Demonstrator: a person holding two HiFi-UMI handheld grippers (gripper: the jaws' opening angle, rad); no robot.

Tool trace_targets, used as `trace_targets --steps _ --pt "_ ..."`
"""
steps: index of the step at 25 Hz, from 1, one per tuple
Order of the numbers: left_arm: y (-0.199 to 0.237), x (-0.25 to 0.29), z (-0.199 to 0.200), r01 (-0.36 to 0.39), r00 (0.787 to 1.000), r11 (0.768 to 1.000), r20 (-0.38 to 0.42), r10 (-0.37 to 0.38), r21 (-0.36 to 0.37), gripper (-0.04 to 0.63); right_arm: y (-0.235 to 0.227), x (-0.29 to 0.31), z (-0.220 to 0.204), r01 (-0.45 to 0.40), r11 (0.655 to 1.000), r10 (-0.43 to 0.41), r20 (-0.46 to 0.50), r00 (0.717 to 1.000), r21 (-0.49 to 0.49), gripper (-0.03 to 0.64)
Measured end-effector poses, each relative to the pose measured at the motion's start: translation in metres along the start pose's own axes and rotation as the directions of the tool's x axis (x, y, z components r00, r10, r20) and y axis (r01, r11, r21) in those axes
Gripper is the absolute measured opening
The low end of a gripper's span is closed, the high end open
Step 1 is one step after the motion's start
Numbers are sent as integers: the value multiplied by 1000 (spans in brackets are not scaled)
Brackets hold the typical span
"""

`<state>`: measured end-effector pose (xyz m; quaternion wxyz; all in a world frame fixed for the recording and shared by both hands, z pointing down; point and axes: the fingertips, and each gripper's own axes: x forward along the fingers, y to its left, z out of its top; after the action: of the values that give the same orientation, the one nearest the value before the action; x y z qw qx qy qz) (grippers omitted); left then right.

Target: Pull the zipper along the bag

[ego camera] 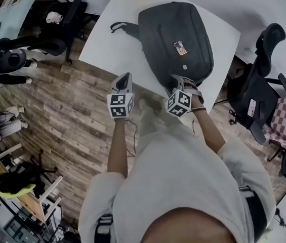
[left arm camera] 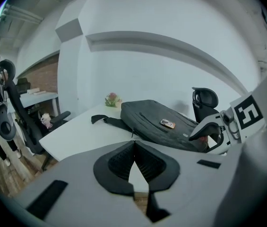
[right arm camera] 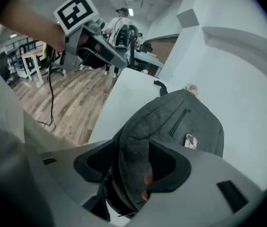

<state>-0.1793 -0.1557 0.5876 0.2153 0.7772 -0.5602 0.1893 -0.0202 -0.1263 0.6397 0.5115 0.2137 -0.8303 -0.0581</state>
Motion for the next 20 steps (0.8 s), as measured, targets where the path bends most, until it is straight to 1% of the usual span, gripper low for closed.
trace_targets --steps 2,4,9,12,14,16,18,20 --pt "1 9 -3 19 1000 999 -22 -19 30 26 -1 7 -4 -1 998 -2 -49 999 -59 233" --pt "3 18 -6 39 998 997 -46 -37 63 26 -1 12 -4 -7 995 0 -76 997 -95 222" --pt "9 45 -9 78 994 989 -90 -67 123 28 1 18 -5 -47 994 38 -97 995 -96 196" --pt "12 65 -12 114 988 979 -123 -95 166 29 5 19 -6 -78 992 68 -105 992 -96 159" --pt "9 80 -15 163 976 964 -175 -127 209 29 5 18 -8 -90 993 81 -107 991 -82 139" --pt "6 97 -18 211 962 940 -227 -151 269 33 5 18 -9 -97 993 90 -105 990 -63 133" --pt "5 112 -19 255 948 910 -268 -170 328 67 5 18 -8 -102 993 97 -104 990 -51 133" --pt "6 124 -17 286 939 884 -290 -183 368 123 5 19 -6 -104 994 100 -100 990 -39 132"
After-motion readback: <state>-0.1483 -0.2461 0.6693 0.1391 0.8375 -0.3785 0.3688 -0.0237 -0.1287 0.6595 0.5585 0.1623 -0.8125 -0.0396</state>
